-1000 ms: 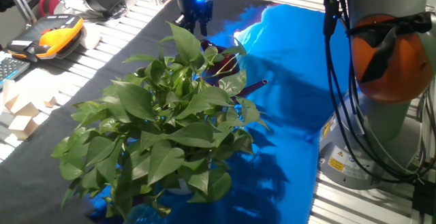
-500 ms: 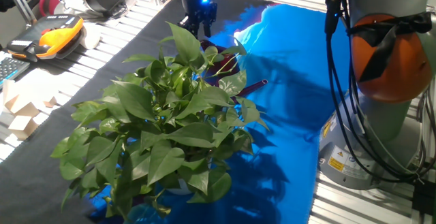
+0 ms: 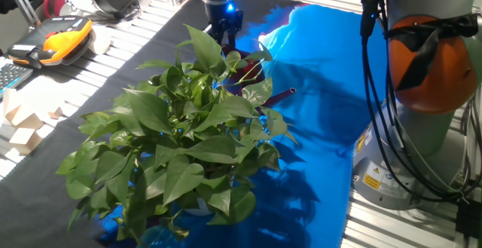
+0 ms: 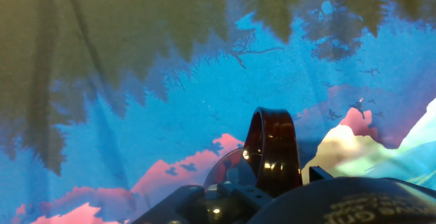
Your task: Water the plant
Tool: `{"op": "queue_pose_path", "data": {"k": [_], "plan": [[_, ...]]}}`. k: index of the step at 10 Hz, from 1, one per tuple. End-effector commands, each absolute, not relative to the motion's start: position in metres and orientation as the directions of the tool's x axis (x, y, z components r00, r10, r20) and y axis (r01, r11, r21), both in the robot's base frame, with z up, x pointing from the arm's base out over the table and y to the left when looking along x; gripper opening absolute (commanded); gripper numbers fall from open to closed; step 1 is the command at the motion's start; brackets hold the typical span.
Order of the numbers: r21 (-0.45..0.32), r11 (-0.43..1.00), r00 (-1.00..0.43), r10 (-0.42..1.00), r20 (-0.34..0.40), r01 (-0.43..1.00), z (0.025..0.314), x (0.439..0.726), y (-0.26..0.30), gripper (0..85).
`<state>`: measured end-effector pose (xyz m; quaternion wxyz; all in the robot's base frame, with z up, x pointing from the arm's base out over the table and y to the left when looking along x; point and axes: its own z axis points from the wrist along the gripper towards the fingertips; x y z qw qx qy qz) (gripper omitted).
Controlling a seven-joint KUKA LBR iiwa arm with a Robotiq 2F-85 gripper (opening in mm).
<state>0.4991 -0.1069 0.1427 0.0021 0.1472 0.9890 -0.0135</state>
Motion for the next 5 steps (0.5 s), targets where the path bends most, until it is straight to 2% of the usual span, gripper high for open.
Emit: {"op": "queue_pose_path", "data": {"k": [1, 5], "plan": [[-0.025, 0.956, -0.957, 0.291, -0.005, 0.291, 0.1419, 0.4987, -0.1071, 51.0], [-0.019, 0.956, -0.956, 0.293, 0.001, 0.293, 0.1375, 0.4963, -0.104, 51.0]]}}
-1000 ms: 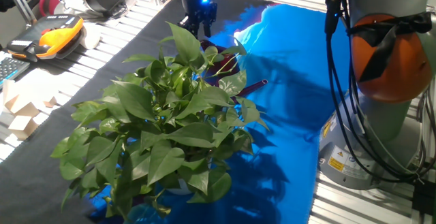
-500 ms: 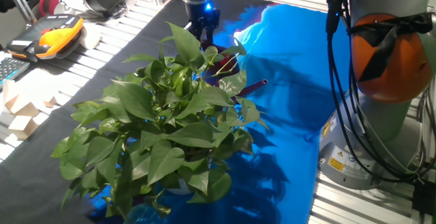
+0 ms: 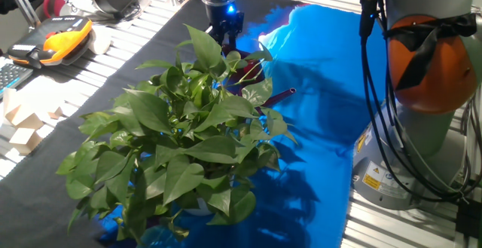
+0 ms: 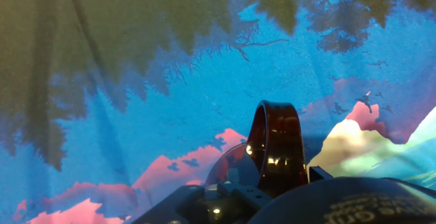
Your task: Water the plant
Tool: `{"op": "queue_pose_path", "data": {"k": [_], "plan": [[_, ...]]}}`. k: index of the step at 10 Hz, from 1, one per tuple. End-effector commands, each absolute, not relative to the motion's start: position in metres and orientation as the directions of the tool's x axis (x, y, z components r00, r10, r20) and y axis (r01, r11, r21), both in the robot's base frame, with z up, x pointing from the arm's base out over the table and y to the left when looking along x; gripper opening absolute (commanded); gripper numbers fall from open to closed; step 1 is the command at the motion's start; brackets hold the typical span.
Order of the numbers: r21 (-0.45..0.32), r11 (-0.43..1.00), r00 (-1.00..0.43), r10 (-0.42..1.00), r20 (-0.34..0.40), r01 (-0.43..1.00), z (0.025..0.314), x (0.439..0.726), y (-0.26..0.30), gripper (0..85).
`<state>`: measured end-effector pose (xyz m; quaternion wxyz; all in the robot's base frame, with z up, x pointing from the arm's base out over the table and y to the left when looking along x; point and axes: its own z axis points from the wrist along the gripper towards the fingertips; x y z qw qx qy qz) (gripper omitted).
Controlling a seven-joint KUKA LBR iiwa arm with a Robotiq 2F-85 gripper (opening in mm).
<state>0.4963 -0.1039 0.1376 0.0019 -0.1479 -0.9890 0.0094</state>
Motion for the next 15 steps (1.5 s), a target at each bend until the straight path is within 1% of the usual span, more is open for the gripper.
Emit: {"op": "queue_pose_path", "data": {"k": [1, 3, 4, 7, 8, 9, 11, 12, 14, 15], "plan": [[-0.019, 0.956, -0.956, 0.293, 0.0, 0.293, 0.1373, 0.4961, -0.1039, 51.0], [-0.016, 0.956, -0.956, 0.293, -0.011, 0.293, 0.1362, 0.4961, -0.1037, 51.0], [-0.016, 0.956, -0.957, 0.291, -0.014, 0.291, 0.1355, 0.4963, -0.1037, 34.0], [-0.021, 0.962, -0.962, 0.273, -0.023, 0.274, 0.1351, 0.4964, -0.1038, 34.0], [-0.024, 0.964, -0.965, 0.263, -0.02, 0.264, 0.1353, 0.4964, -0.104, 17.0], [-0.024, 0.968, -0.969, 0.248, -0.002, 0.248, 0.1357, 0.4964, -0.1047, 0.0], [-0.012, 0.975, -0.974, 0.223, 0.037, 0.223, 0.1372, 0.4965, -0.1068, 0.0], [-0.013, 0.975, -0.974, 0.221, 0.041, 0.221, 0.1378, 0.4969, -0.1068, 0.0], [0.02, 0.97, -0.969, 0.24, 0.061, 0.242, 0.1424, 0.4985, -0.1093, 0.0], [0.023, 0.97, -0.969, 0.24, 0.065, 0.242, 0.145, 0.4996, -0.1107, 0.0]]}}
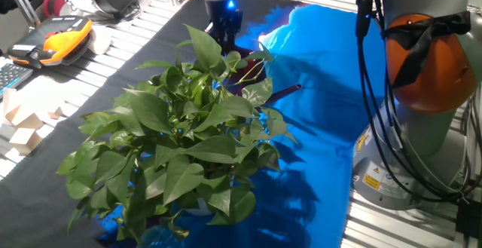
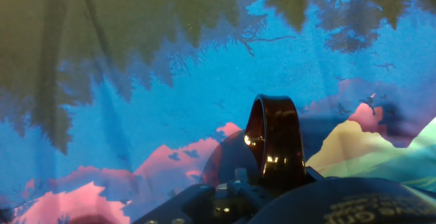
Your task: Water the plant
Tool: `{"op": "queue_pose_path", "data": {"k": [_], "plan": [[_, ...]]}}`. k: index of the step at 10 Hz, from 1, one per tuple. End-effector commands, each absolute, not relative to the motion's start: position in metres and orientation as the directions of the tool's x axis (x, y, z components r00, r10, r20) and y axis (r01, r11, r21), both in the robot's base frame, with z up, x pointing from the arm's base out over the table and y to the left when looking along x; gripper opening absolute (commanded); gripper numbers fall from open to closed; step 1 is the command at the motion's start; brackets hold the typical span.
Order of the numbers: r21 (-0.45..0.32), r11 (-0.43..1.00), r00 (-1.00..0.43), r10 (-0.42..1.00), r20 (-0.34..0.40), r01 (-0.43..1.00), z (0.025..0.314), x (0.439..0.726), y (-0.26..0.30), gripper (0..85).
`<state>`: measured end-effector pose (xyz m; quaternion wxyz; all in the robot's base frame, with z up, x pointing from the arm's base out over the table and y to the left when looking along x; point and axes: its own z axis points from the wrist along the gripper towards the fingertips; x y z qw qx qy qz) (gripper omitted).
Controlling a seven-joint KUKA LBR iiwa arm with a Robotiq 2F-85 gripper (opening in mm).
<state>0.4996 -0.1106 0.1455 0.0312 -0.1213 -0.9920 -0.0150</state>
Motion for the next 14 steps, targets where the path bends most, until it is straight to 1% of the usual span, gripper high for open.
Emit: {"op": "queue_pose_path", "data": {"k": [1, 6, 7, 10, 12, 14], "plan": [[0.019, 0.97, -0.969, 0.239, 0.067, 0.241, 0.148, 0.5, -0.111, 0.0], [0.01, 0.971, -0.967, 0.235, 0.094, 0.237, 0.174, 0.511, -0.109, 0.0], [0.004, 0.972, -0.968, 0.232, 0.091, 0.234, 0.176, 0.512, -0.108, 0.0], [-0.001, 0.973, -0.97, 0.23, 0.086, 0.23, 0.175, 0.513, -0.107, 0.0], [-0.004, 0.969, -0.968, 0.245, 0.058, 0.245, 0.168, 0.514, -0.107, 0.0], [-0.004, 0.966, -0.965, 0.257, 0.059, 0.257, 0.164, 0.516, -0.108, 0.0]]}}
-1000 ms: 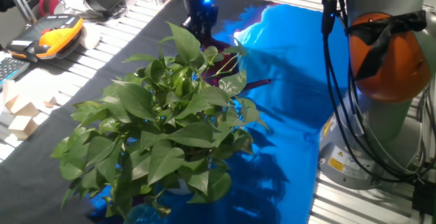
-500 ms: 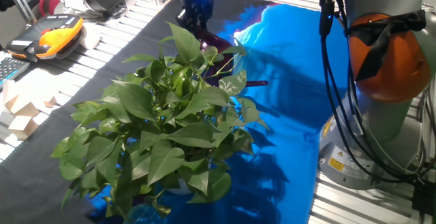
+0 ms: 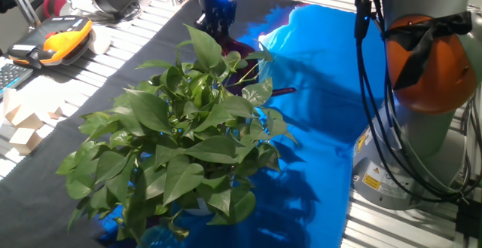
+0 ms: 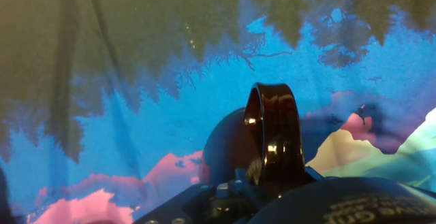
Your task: Water the plant
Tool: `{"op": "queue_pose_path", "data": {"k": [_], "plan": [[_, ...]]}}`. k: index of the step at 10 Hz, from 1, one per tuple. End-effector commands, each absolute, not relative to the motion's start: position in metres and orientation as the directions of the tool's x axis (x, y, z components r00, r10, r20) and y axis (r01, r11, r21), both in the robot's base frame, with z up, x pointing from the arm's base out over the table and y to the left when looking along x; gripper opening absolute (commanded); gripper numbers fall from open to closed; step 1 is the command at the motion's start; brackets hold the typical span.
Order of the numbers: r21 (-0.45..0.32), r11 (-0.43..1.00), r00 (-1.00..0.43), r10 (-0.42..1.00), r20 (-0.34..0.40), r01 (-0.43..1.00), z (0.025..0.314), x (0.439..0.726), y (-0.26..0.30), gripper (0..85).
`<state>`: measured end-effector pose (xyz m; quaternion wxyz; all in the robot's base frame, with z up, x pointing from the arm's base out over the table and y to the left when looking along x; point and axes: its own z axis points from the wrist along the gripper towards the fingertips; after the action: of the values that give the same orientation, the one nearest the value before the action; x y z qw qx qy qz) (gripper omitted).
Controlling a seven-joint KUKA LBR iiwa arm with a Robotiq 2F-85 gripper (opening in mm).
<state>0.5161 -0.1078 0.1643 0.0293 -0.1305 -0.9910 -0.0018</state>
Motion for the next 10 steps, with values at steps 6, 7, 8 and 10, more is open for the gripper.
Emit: {"op": "queue_pose_path", "data": {"k": [6, 7, 8, 10], "plan": [[-0.036, 0.95, -0.951, 0.309, -0.01, 0.309, 0.15, 0.523, -0.104, 17.0], [-0.036, 0.949, -0.95, 0.312, -0.015, 0.312, 0.147, 0.525, -0.105, 17.0], [-0.033, 0.948, -0.948, 0.317, -0.02, 0.318, 0.146, 0.526, -0.105, 17.0], [-0.033, 0.944, -0.945, 0.328, -0.022, 0.328, 0.146, 0.526, -0.105, 34.0]]}}
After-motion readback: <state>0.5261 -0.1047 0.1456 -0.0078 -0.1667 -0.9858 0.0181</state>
